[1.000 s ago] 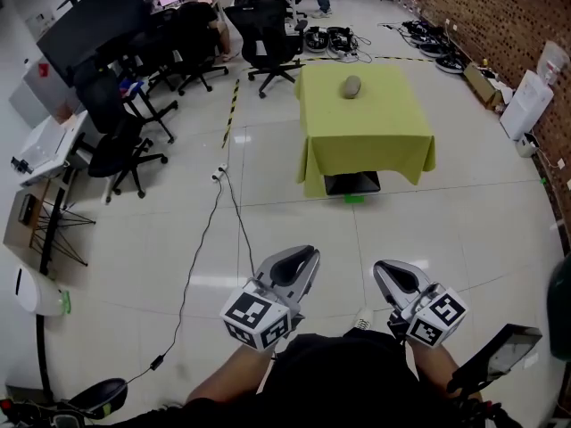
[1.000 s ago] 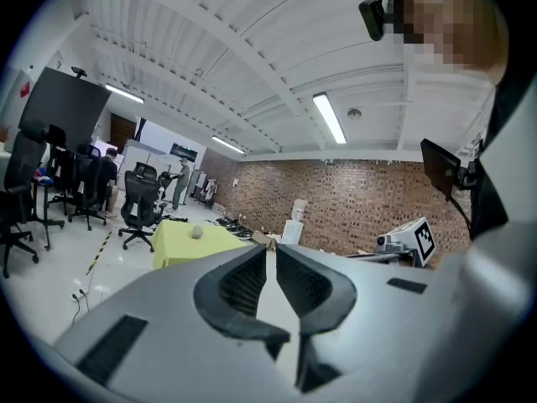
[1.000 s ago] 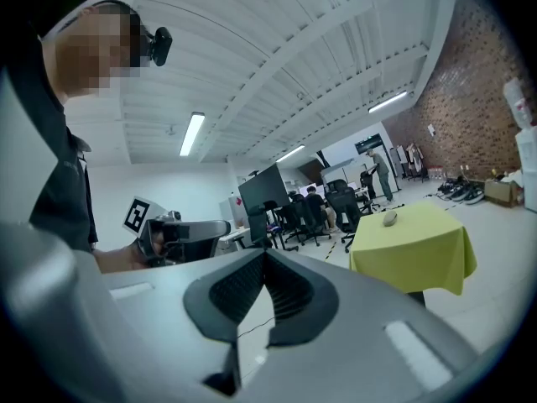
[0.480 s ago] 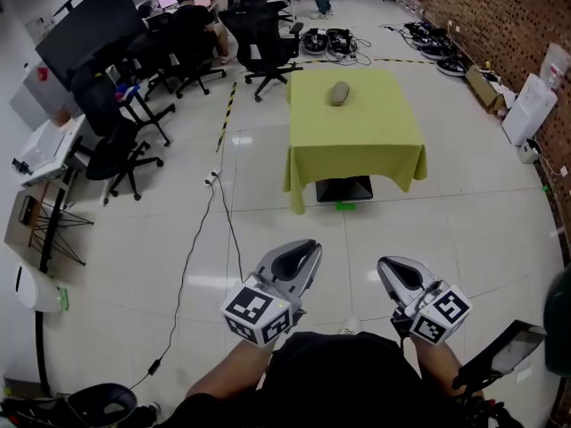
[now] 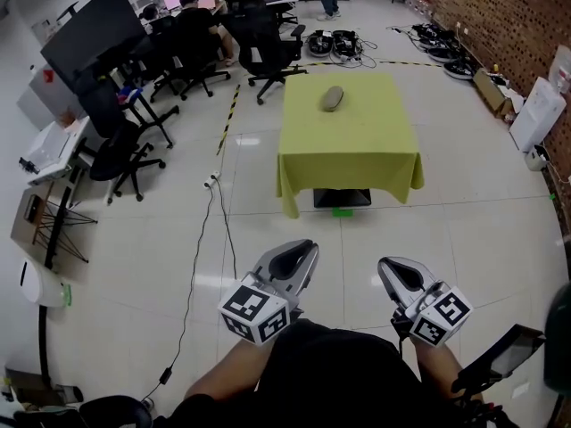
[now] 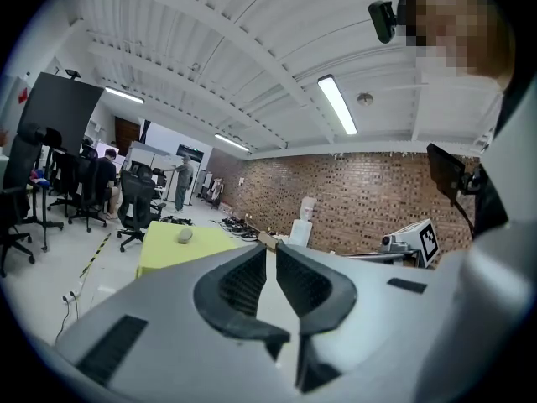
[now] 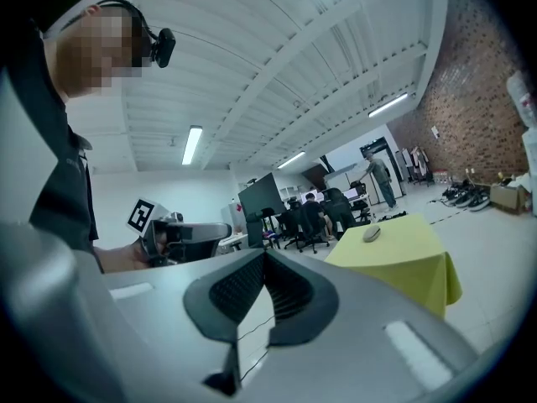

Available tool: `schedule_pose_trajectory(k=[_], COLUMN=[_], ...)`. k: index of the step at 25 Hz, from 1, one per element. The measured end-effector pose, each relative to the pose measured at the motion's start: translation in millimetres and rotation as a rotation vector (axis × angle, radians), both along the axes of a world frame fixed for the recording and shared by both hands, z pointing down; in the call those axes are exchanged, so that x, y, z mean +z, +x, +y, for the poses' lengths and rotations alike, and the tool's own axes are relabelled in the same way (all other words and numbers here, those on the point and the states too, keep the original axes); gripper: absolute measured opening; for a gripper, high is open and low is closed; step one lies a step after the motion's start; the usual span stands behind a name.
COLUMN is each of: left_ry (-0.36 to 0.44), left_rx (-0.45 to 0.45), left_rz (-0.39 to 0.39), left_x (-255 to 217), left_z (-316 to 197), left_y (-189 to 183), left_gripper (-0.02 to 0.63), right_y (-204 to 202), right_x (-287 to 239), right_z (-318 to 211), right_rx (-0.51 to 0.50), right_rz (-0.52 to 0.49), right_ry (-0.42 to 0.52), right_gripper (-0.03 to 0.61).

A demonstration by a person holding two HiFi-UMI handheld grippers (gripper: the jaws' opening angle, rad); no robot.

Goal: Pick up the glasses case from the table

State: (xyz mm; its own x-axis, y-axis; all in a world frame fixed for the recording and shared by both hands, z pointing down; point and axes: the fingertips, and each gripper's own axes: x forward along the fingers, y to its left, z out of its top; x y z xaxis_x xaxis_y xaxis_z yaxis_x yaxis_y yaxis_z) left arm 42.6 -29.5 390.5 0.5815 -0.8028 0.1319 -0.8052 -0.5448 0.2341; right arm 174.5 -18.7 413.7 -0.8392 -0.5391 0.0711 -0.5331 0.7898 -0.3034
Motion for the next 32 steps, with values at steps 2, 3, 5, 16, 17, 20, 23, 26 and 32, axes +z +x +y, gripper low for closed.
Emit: schedule_pose_trajectory(k=[2,3,5,16,17,20,23,26,32], left_ry=[-0.002,-0.006,-0.012,-0.027,-0.026,-0.021,-0.017,-0.014,-0.026], left_rx=[-0.001,-0.003,-0.008,-0.017,-0.014,-0.01,-0.019,-0.027,-0.031], left_rz=[-0.013,-0.019,-0.029,-0.028,-0.027,-0.029,-0.027,-0.024,-0.023], left_x=[-1,-2,-2,3,3,2,5,7,9], left_z=[-6,-8,-11,-25,-26,-29,-34,-40,-49], left_y=[7,10,14,22,23,23,17,12,2], left_gripper=[0.043,0.043,0.043,0.043,0.043,0.043,0.043,0.043,0.043], right_y=[6,9,12,21,22,24,21,19,13], right_x=[3,4,6,13,14,14,18,22,23], right_z=[-7,-9,-12,-22,-24,-29,-32,-35,-46], right_rx=[-0.001,-0.002,-0.009,-0.022,-0.017,-0.004,-0.006,-0.007,-0.007], right_rz=[-0.015,-0.022,-0.03,-0.023,-0.024,-0.025,-0.023,-0.02,-0.008], right_ry=[-0.01,-0.018,-0.03,-0.049,-0.048,-0.045,-0.042,-0.045,-0.06], right_gripper=[0.002,0.002,0.002,0.002,0.002,0.002,0.002,0.002,0.002])
